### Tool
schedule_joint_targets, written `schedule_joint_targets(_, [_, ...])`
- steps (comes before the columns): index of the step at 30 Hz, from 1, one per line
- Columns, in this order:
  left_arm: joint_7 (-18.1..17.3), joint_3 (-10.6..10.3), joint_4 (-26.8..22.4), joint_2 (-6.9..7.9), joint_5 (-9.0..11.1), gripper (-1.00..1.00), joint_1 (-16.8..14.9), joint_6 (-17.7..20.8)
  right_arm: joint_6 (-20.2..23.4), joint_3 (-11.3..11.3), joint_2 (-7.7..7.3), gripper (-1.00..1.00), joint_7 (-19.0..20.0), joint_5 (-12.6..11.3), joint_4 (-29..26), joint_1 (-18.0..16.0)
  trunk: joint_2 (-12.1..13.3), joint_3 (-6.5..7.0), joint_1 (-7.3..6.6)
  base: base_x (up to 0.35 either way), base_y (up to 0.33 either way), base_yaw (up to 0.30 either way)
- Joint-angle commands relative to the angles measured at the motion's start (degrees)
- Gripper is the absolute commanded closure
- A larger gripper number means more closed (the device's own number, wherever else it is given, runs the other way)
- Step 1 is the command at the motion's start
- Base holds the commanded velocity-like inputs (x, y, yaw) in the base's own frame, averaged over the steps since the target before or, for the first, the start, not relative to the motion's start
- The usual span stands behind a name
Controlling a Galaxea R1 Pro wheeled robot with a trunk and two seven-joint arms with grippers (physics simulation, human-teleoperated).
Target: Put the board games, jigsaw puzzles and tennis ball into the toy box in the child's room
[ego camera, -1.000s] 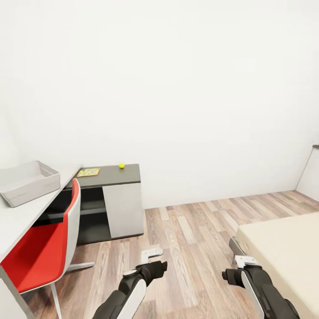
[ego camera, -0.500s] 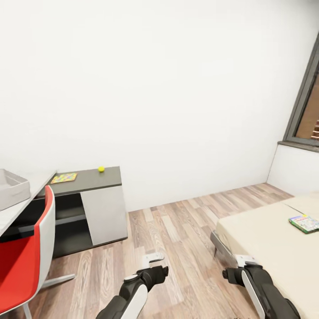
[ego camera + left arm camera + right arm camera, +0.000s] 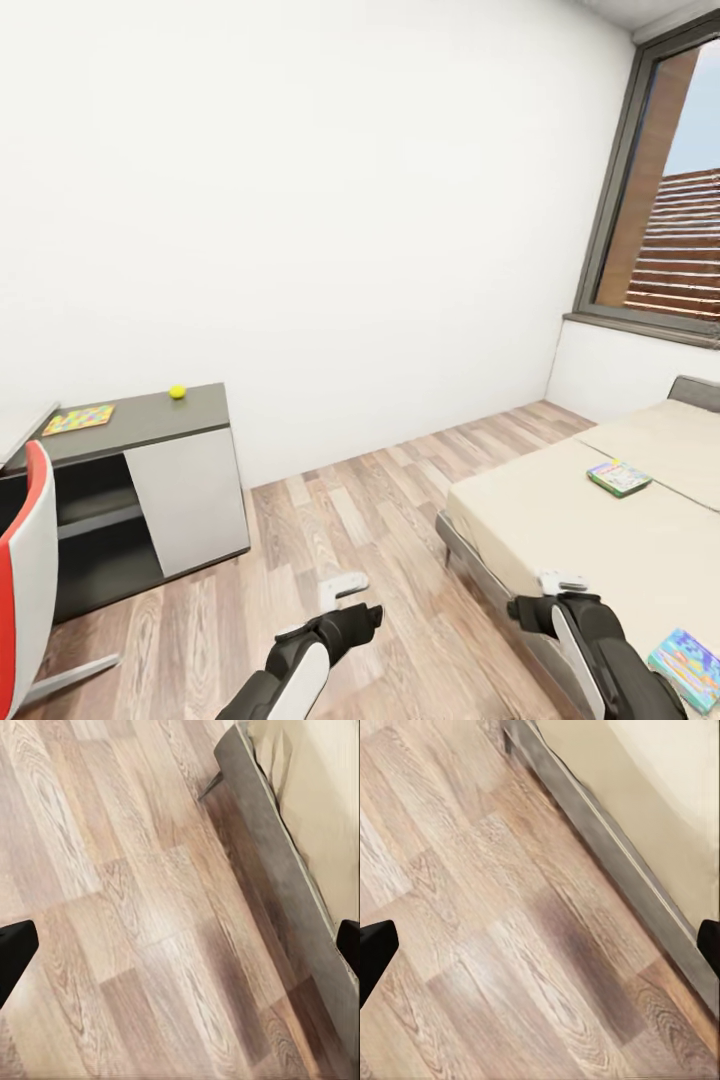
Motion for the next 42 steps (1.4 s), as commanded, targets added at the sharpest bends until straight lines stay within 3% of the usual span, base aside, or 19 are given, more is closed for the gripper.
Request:
schedule_joint_targets(1, [0.49, -0.15, -0.14, 0.22, 1.29, -1.00, -0.03, 0.06, 0.24, -0.32, -0.18, -1.00, -0.29, -0.36, -0.35, 0.01, -0.04, -0.06, 0.00, 0.000, 0.000, -0.285])
schedule_joint_targets(13, [0.41, -0.21, -0.50, 0.98, 3.50, -1.00, 0.04, 0.02, 0.21, -1.79, -1.29, -1.00, 1.46, -0.37, -1.87, 0.15, -0.04, -0.02, 0.00, 0.000, 0.000, -0.285])
schedule_joint_targets(42, [0.42, -0.22, -0.94, 1.09, 3.97, -1.00, 0.10, 0.02, 0.05, -2.12, -1.61, -1.00, 3.38, -0.30, -1.54, 0.01, -0.04, -0.02, 0.00, 0.000, 0.000, -0.285])
